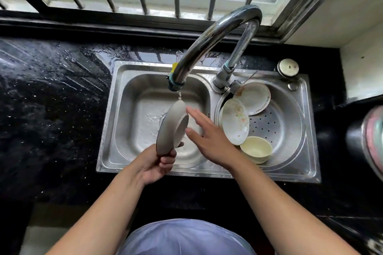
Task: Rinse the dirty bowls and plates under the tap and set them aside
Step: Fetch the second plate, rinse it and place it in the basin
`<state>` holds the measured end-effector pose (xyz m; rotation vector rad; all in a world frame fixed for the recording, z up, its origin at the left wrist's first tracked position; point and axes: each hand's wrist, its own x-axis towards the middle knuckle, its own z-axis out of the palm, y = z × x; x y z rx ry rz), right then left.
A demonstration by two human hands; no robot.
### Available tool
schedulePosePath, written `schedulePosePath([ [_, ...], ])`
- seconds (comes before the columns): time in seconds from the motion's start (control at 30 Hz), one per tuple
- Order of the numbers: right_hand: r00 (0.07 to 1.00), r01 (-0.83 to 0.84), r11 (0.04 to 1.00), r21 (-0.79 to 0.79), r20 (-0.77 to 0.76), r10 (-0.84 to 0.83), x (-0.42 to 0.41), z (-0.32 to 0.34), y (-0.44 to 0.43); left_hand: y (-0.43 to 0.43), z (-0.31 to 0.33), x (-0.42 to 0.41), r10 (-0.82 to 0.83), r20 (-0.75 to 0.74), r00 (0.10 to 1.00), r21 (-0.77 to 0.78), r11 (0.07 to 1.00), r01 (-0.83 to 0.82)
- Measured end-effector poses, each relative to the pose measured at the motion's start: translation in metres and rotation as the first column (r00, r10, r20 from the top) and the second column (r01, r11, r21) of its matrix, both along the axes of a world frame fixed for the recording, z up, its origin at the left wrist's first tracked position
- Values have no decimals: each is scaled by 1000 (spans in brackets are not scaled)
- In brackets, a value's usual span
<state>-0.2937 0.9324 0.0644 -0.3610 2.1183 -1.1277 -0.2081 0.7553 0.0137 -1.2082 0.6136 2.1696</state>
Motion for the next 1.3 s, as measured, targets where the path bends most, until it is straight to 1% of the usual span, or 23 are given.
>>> schedulePosePath([
  [0.07,1000,-10,999,-44,24,12,-1,1,-12,-1,2,-5,54,-13,998,99,994,-52],
  [0.13,1000,-21,998,-64,19,22,3,2,-24,-3,0,-13,87,-35,996,101,991,-83],
  [0.23,1000,20,998,-63,17,-19,11,3,-38,-3,-4,-27,83,-72,994,-4,997,-83],
  [0.3,994,108,989,-102,39,-105,15,10,-46,0,-3,-36,24,-89,996,-120,992,-35],
  [0.33,990,141,985,-95,4,-142,15,13,-50,3,-2,-39,-10,-97,995,-171,985,-7],
  [0.4,978,199,978,-63,-52,-202,5,16,-57,8,3,-43,-52,-109,993,-214,977,28],
  [0.47,962,259,964,-60,-68,-263,-15,19,-66,12,7,-44,-71,-128,989,-215,976,42],
  [0.53,953,263,964,-45,-142,-266,-41,17,-75,16,12,-45,-81,-123,989,-221,974,53],
  [0.6,939,182,980,77,-310,-150,-56,18,-83,16,13,-48,-34,-92,995,-193,981,15],
  [0.67,893,127,984,125,-447,-59,-50,17,-94,17,13,-52,40,-70,997,-143,988,-50],
  [0.7,890,117,989,85,-451,-67,-39,15,-98,15,14,-53,86,-82,993,-127,987,-96],
  [0.77,946,45,999,0,-320,-43,-8,12,-99,11,9,-50,163,-109,980,-170,969,-180],
  [0.8,968,1,1000,-14,-251,-5,7,8,-95,8,9,-48,166,-120,979,-234,953,-191],
  [0.83,977,-32,999,6,-212,33,19,5,-90,5,8,-45,183,-141,973,-249,945,-214],
  [0.9,982,10,1000,17,-191,-6,31,1,-77,1,2,-43,250,-141,958,-181,945,-273],
  [0.93,978,82,996,17,-192,-77,31,1,-73,-1,-2,-40,188,-126,974,-235,948,-214],
  [0.97,968,172,985,26,-192,-164,28,3,-69,0,-5,-37,58,-111,992,-351,932,-94],
  [1.03,928,349,931,104,-179,-328,13,5,-59,7,-9,-23,-213,-101,972,-549,826,125],
  [1.07,921,375,908,186,-183,-343,3,4,-51,13,-11,-15,-295,-90,951,-609,772,182],
  [1.13,954,296,877,379,-164,-251,-17,0,-24,24,-9,-4,-340,-81,937,-647,733,210],
  [1.2,972,232,839,492,-150,-181,-32,-5,10,33,-6,-1,-330,-102,939,-627,754,197],
  [1.27,961,264,793,549,-218,-169,-45,-6,50,40,-5,-2,-387,-133,912,-613,755,231],
  [1.3,944,314,765,562,-271,-188,-51,-7,73,44,-6,-1,-439,-135,888,-633,728,264],
])
